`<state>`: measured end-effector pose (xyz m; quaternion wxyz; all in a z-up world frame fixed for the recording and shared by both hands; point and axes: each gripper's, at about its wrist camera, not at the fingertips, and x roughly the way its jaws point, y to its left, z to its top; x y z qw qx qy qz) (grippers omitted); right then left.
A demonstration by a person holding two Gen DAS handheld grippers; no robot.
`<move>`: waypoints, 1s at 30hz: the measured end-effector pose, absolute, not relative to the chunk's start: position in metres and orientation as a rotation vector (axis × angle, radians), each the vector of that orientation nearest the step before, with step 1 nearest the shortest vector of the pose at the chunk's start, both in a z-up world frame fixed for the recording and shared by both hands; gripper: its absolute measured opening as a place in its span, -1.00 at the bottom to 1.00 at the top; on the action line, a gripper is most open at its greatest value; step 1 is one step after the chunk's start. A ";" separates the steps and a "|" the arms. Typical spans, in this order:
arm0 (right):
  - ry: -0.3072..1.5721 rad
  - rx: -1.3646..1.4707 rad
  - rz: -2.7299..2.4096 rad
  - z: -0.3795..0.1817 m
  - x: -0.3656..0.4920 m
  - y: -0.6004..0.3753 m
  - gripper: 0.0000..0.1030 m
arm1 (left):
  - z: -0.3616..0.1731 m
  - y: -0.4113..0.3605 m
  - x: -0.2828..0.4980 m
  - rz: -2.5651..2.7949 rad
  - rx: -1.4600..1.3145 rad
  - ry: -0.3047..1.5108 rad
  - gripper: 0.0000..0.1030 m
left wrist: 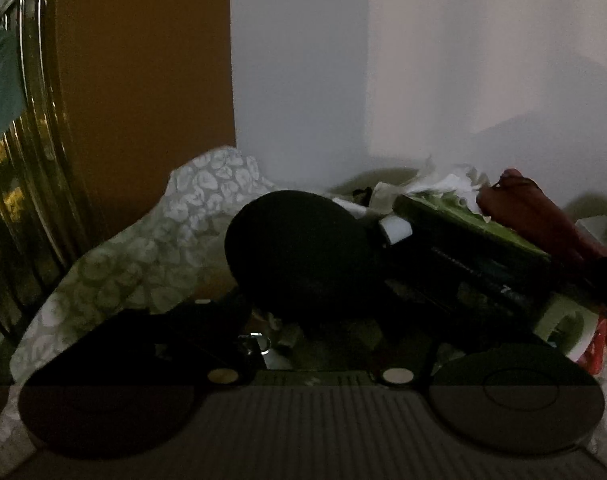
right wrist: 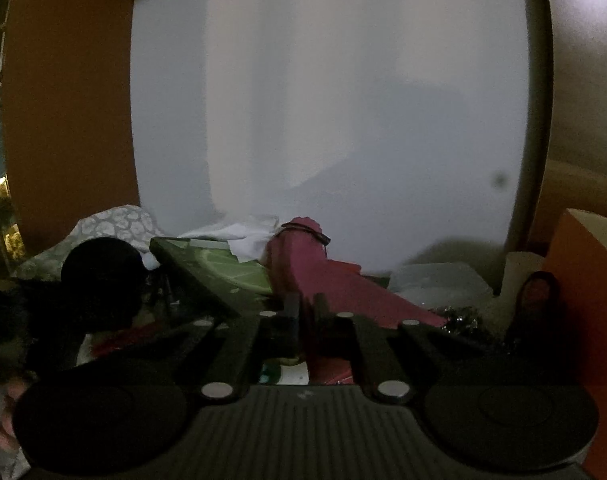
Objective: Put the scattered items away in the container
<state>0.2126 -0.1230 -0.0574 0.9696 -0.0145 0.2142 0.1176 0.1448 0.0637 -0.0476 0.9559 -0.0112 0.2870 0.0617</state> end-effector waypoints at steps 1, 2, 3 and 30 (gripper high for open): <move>0.433 -0.024 0.239 -0.057 0.212 -0.124 -0.92 | -0.047 0.063 0.145 0.132 -0.018 0.575 -0.36; 0.431 -0.020 0.238 -0.057 0.211 -0.125 -0.93 | -0.047 0.062 0.145 0.148 -0.015 0.572 -0.85; 0.431 -0.017 0.238 -0.056 0.212 -0.124 -0.93 | -0.047 0.063 0.144 0.161 -0.015 0.569 -0.82; 0.355 0.007 0.241 -0.045 0.195 -0.120 -0.94 | -0.014 0.066 0.076 0.034 -0.053 0.398 -0.84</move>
